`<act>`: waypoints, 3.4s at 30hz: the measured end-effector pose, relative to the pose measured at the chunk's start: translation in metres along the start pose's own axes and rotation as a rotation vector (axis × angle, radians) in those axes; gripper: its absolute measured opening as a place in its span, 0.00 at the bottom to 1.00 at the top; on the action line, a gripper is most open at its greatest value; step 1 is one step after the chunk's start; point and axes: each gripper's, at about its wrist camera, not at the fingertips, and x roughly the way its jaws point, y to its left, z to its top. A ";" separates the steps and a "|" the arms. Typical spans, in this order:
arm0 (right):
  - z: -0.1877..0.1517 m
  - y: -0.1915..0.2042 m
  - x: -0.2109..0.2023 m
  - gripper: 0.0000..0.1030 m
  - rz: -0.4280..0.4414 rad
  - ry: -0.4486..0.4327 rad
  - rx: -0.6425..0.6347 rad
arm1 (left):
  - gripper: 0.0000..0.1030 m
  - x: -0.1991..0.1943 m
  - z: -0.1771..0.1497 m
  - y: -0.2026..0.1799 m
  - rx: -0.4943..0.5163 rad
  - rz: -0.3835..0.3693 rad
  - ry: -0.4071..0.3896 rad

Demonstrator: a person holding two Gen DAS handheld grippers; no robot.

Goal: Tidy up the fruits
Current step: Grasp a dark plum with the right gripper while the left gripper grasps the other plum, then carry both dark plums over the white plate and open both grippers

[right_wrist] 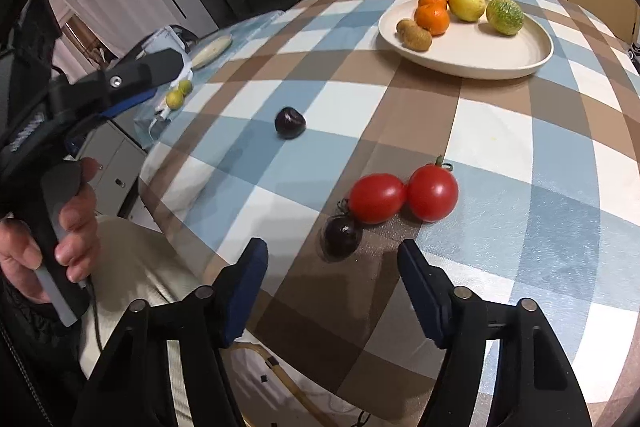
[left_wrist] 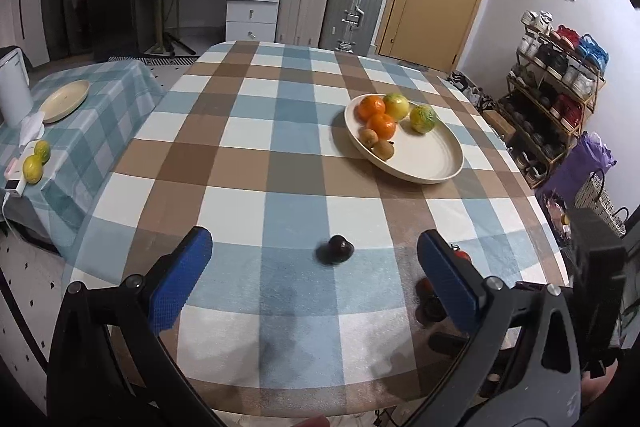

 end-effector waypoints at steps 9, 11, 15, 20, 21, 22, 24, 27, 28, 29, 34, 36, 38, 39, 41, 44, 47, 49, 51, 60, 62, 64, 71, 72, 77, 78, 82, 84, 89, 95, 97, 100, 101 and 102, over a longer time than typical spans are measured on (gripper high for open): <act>0.003 -0.002 0.007 0.41 -0.021 0.006 0.002 | 0.99 -0.002 -0.001 -0.002 -0.006 -0.019 0.008; 0.004 0.000 0.009 0.34 -0.027 0.010 -0.009 | 0.99 -0.002 -0.001 -0.003 -0.004 -0.023 0.007; 0.005 0.010 0.009 0.22 -0.082 -0.005 -0.070 | 0.99 0.000 -0.001 -0.002 -0.007 -0.031 0.013; 0.004 0.013 0.009 0.22 -0.089 -0.007 -0.093 | 0.99 0.001 -0.001 0.000 -0.014 -0.031 0.015; 0.004 0.013 0.009 0.22 -0.088 -0.009 -0.093 | 0.99 0.001 -0.001 0.000 -0.014 -0.030 0.015; 0.004 0.013 0.008 0.22 -0.085 -0.014 -0.092 | 0.99 0.001 -0.001 0.001 -0.018 -0.031 0.016; 0.004 0.012 0.004 0.22 -0.078 -0.028 -0.086 | 0.99 0.002 0.000 0.005 -0.034 -0.044 0.019; 0.004 0.010 -0.001 0.22 -0.066 -0.046 -0.072 | 0.99 0.003 0.000 0.008 -0.041 -0.032 0.022; 0.005 0.010 -0.003 0.22 -0.065 -0.054 -0.070 | 0.99 0.004 0.000 0.009 -0.040 -0.026 0.026; 0.005 0.011 -0.006 0.22 -0.064 -0.067 -0.071 | 0.99 0.005 0.000 0.009 -0.041 -0.023 0.029; 0.008 0.010 -0.024 0.22 -0.069 -0.130 -0.062 | 0.99 0.014 0.000 0.012 -0.057 -0.007 0.056; 0.009 0.007 -0.031 0.22 -0.069 -0.151 -0.048 | 0.99 0.018 -0.001 0.011 -0.052 0.010 0.065; 0.010 0.003 -0.039 0.22 -0.061 -0.176 -0.028 | 0.99 0.022 -0.002 0.009 -0.044 0.018 0.070; 0.010 0.002 -0.043 0.22 -0.058 -0.188 -0.021 | 0.99 0.025 -0.002 0.007 -0.031 0.028 0.072; 0.011 0.000 -0.052 0.22 -0.052 -0.214 -0.009 | 0.99 0.035 -0.002 0.003 -0.010 0.044 0.095; 0.011 -0.002 -0.065 0.22 -0.072 -0.260 -0.004 | 0.99 0.055 -0.002 0.002 -0.023 0.045 0.152; 0.012 -0.004 -0.073 0.22 -0.057 -0.283 0.007 | 0.99 0.073 -0.004 0.001 -0.022 0.068 0.198; 0.011 -0.007 -0.078 0.22 -0.045 -0.293 0.016 | 0.99 0.082 -0.004 -0.001 -0.010 0.082 0.211; 0.011 -0.009 -0.082 0.22 -0.033 -0.305 0.024 | 0.99 0.089 -0.003 -0.001 -0.008 0.084 0.220; 0.010 -0.011 -0.094 0.22 0.023 -0.322 0.040 | 0.78 0.113 -0.006 -0.004 0.014 0.045 0.277; 0.010 -0.012 -0.095 0.22 0.034 -0.323 0.047 | 0.71 0.114 -0.006 -0.004 0.008 0.033 0.276; 0.010 -0.013 -0.096 0.22 0.042 -0.325 0.053 | 0.64 0.115 -0.006 -0.006 0.009 0.020 0.281; 0.010 -0.013 -0.095 0.22 0.043 -0.322 0.057 | 0.35 0.116 -0.009 -0.015 0.045 -0.021 0.299; 0.010 -0.013 -0.095 0.22 0.044 -0.322 0.058 | 0.30 0.116 -0.009 -0.016 0.048 -0.029 0.302; 0.010 -0.015 -0.093 0.22 0.039 -0.317 0.064 | 0.22 0.110 -0.010 -0.024 0.096 -0.029 0.277; 0.010 -0.015 -0.093 0.22 0.038 -0.317 0.064 | 0.22 0.109 -0.010 -0.025 0.104 -0.025 0.274; 0.009 -0.018 -0.092 0.22 0.033 -0.316 0.068 | 0.22 0.107 -0.011 -0.024 0.096 -0.036 0.283; 0.008 -0.019 -0.091 0.22 0.033 -0.317 0.073 | 0.22 0.104 -0.011 -0.023 0.085 -0.048 0.274; 0.009 -0.022 -0.090 0.22 0.034 -0.313 0.082 | 0.22 0.089 -0.005 -0.025 0.081 -0.080 0.237; 0.014 -0.028 -0.087 0.22 0.041 -0.309 0.104 | 0.22 0.078 0.009 -0.035 0.077 -0.170 0.230; 0.019 -0.031 -0.089 0.22 0.038 -0.317 0.099 | 0.22 0.078 0.016 -0.042 0.090 -0.194 0.231; 0.031 -0.036 -0.090 0.22 -0.001 -0.325 0.073 | 0.22 0.082 0.029 -0.055 0.127 -0.209 0.220; 0.035 -0.038 -0.091 0.22 -0.006 -0.328 0.071 | 0.22 0.085 0.034 -0.059 0.135 -0.216 0.219; 0.041 -0.042 -0.091 0.22 -0.011 -0.332 0.072 | 0.22 0.087 0.041 -0.063 0.140 -0.223 0.217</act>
